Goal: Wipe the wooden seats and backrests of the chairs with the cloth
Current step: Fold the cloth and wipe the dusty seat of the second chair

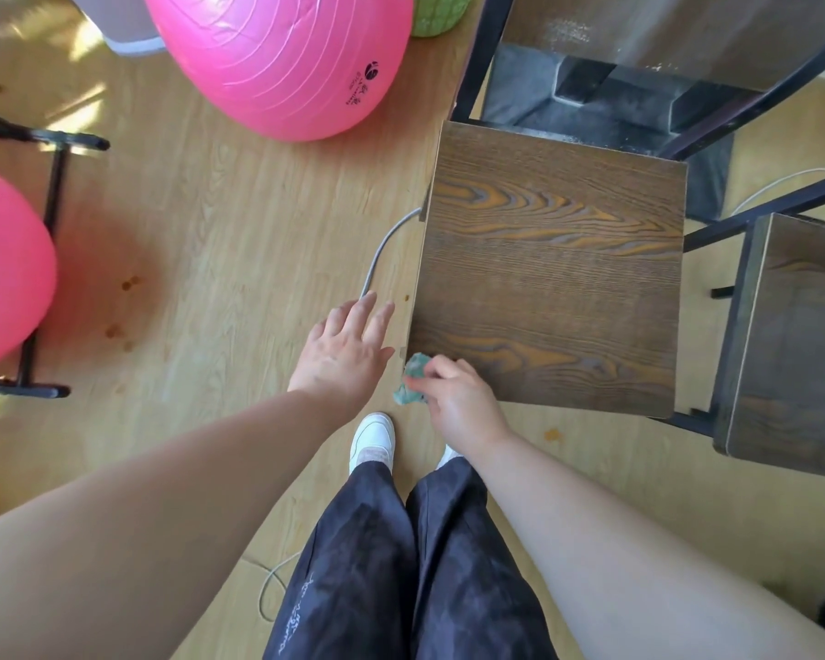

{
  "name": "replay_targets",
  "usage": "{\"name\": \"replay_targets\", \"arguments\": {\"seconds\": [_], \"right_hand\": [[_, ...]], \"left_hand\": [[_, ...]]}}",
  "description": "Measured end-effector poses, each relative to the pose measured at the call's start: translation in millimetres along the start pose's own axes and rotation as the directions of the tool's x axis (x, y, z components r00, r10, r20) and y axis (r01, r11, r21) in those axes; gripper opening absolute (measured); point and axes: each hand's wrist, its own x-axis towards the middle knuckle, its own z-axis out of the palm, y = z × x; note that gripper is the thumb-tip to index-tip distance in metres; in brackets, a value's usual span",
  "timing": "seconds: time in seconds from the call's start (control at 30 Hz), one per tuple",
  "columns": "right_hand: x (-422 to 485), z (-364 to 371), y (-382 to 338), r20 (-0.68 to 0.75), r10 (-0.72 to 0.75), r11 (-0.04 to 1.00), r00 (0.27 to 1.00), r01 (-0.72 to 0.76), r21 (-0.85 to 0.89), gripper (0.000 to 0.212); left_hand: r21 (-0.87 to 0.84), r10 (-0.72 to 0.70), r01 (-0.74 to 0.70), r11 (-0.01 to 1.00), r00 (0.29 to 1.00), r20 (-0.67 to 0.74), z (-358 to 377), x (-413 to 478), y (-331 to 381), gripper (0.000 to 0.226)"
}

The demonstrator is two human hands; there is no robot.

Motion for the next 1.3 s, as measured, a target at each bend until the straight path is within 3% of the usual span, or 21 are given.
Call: {"name": "replay_targets", "arguments": {"seconds": [0.1, 0.23, 0.4, 0.5, 0.6, 0.8, 1.03, 1.2, 1.3], "right_hand": [[-13.1, 1.4, -2.1, -0.004, 0.012, 0.999, 1.000, -0.011, 0.045, 0.035], [-16.5, -24.4, 6.6, -0.212, 0.147, 0.977, 0.966, -0.108, 0.184, 0.038], [-4.9, -100.6, 58.2, -0.438, 0.446, 0.886, 0.781, -0.316, 0.338, 0.036], [11.4, -145.3, 110.0, -0.468, 0.590, 0.801, 0.659, -0.402, 0.443, 0.034], [34.3, -189.1, 158.2, -0.444, 0.663, 0.745, 0.602, -0.471, 0.473, 0.033], [90.4, -241.7, 221.6, -0.361, 0.687, 0.724, 0.630, -0.552, 0.414, 0.033], [121.5, -237.9, 238.1, -0.301, 0.706, 0.706, 0.641, -0.604, 0.370, 0.034], [83.9, -195.4, 214.1, -0.298, 0.438, 0.899, 0.848, -0.423, 0.118, 0.038], [56.2, -167.5, 194.5, -0.285, 0.348, 0.930, 0.893, -0.366, -0.014, 0.044]], "left_hand": [[0.001, 0.008, -0.008, 1.000, 1.000, 0.006, -0.1, -2.1, 3.8, 0.061], [0.024, 0.039, -0.039, 0.999, 0.999, 0.022, -4.1, 2.3, 17.6, 0.060], [0.033, 0.086, -0.086, 0.996, 0.996, 0.004, -19.7, 34.6, 56.6, 0.059], [0.013, 0.087, -0.087, 0.996, 0.995, -0.043, -34.2, 69.7, 87.1, 0.060], [0.035, 0.107, -0.105, 0.994, 0.991, -0.078, -46.7, 107.6, 115.2, 0.059], [0.043, 0.109, -0.106, 0.993, 0.989, -0.101, -61.7, 168.0, 159.2, 0.058], [0.061, 0.100, -0.095, 0.994, 0.992, -0.077, -51.3, 191.5, 178.2, 0.058], [0.057, 0.081, -0.079, 0.995, 0.996, -0.042, -38.1, 184.7, 184.1, 0.058], [0.071, 0.078, -0.077, 0.995, 0.997, -0.020, -34.0, 173.4, 184.6, 0.059]]}}
